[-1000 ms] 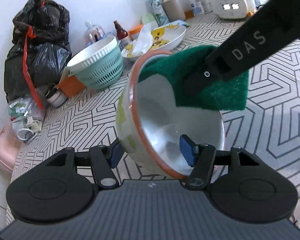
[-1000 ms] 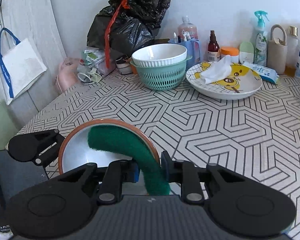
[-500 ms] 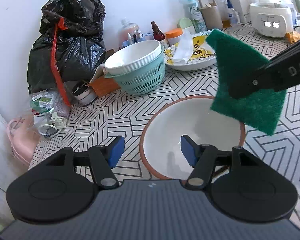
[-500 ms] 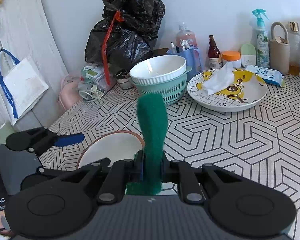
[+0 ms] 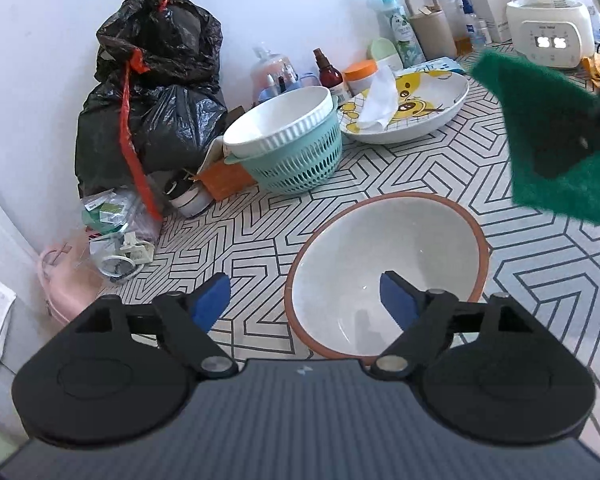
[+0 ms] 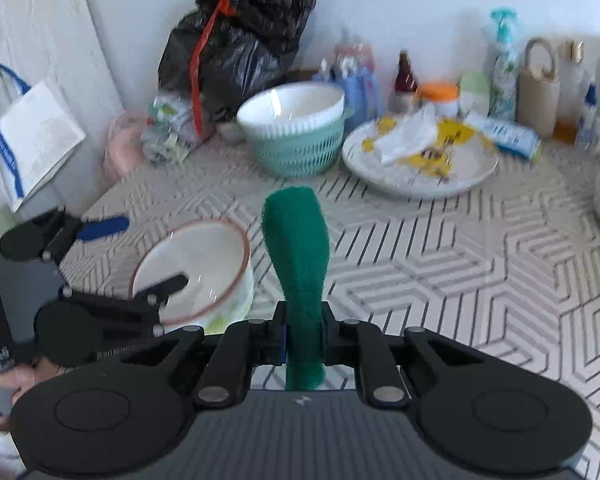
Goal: Clean bowl
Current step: 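Lower the pad onto the table and open the right tool while the left tool releases the bowl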
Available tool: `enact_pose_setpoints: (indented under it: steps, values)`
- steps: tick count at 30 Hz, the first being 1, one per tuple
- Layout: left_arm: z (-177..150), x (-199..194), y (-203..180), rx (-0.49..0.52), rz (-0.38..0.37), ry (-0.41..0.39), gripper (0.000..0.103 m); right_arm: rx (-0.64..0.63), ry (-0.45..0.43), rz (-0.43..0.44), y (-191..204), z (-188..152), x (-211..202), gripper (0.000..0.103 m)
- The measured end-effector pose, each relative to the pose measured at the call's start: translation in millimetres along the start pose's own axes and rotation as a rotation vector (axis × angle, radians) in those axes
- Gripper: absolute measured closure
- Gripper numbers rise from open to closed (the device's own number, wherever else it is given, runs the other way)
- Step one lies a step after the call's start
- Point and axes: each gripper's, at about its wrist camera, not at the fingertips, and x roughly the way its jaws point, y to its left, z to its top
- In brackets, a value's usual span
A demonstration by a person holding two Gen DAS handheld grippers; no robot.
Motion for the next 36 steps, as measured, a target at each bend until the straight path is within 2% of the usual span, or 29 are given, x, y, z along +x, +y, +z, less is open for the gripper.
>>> enact_pose_setpoints:
  steps: [3, 8, 9, 10, 11, 12, 14, 16, 17, 20, 22, 25, 28, 30, 31, 32, 35, 36]
  values:
    - [0.1, -0.7, 2.2, -0.013, -0.007, 0.005, 0.02, 0.002, 0.028, 0.007, -0.9, -2.4, 10.8, 0.087]
    - [-1.1, -1.5, 6.9, -0.022, 0.012, 0.021, 0.014, -0.041, 0.066, -0.055, 3.8, -1.8, 28.5, 0.075]
    - [-1.4, -1.7, 8.3, -0.024, 0.01, 0.023, 0.013, -0.049, 0.073, -0.065, 4.5, -1.4, 31.7, 0.068]
    - [-2.2, -2.2, 9.0, -0.023, 0.007, 0.023, 0.011, -0.07, 0.071, -0.085, 6.8, -1.4, 33.1, 0.053]
    - [-3.2, -2.8, 9.5, -0.022, 0.004, 0.022, 0.01, -0.099, 0.062, -0.114, 10.1, -1.9, 33.1, 0.044]
    - [-3.8, -3.0, 9.6, -0.021, 0.003, 0.022, 0.009, -0.129, 0.053, -0.143, 13.4, -2.4, 33.1, 0.04]
    - [-5.3, -4.2, 8.8, -0.015, 0.01, 0.018, 0.008, -0.189, 0.036, -0.201, 20.0, -3.4, 33.2, 0.019]
    - [-5.9, -5.1, 8.3, -0.011, 0.016, 0.014, 0.008, -0.248, 0.018, -0.258, 26.6, -4.3, 33.2, 0.008]
    - [-5.8, -5.4, 8.4, -0.011, 0.014, 0.014, 0.008, -0.278, 0.009, -0.287, 29.9, -4.8, 33.3, 0.006]
    - [-5.3, -5.5, 8.1, -0.008, 0.008, 0.014, 0.008, -0.367, -0.019, -0.373, 39.8, -6.3, 33.3, 0.006]
    - [-4.9, -5.3, 7.6, -0.007, 0.009, 0.014, 0.008, -0.357, -0.042, -0.388, 39.5, -7.8, 30.8, 0.005]
    - [-4.6, -5.0, 7.7, -0.013, 0.01, 0.017, 0.008, -0.252, -0.069, -0.37, 26.3, 0.2, 21.9, 0.004]
    - [-4.2, -4.6, 8.2, -0.02, 0.007, 0.021, 0.008, -0.098, -0.094, -0.293, 12.9, -2.4, 10.6, 0.005]
    - [-3.5, -3.9, 8.2, -0.022, 0.007, 0.025, 0.008, 0.009, -0.106, -0.21, 6.1, -8.6, 3.1, 0.015]
    - [-3.1, -3.4, 8.1, -0.024, 0.008, 0.028, 0.008, 0.032, -0.1, -0.171, 7.1, -13.9, 3.4, 0.026]
    - [-2.7, -3.0, 8.0, -0.025, 0.009, 0.03, 0.008, 0.028, -0.088, -0.156, 9.8, -17.4, 6.6, 0.031]
    - [-2.5, -2.7, 8.6, -0.04, 0.003, 0.036, 0.008, 0.016, -0.052, -0.113, 17.7, -27.9, 16.4, 0.041]
    - [-2.4, -2.9, 7.9, -0.039, 0.004, 0.036, 0.007, 0.012, -0.04, -0.098, 20.3, -31.5, 19.6, 0.041]
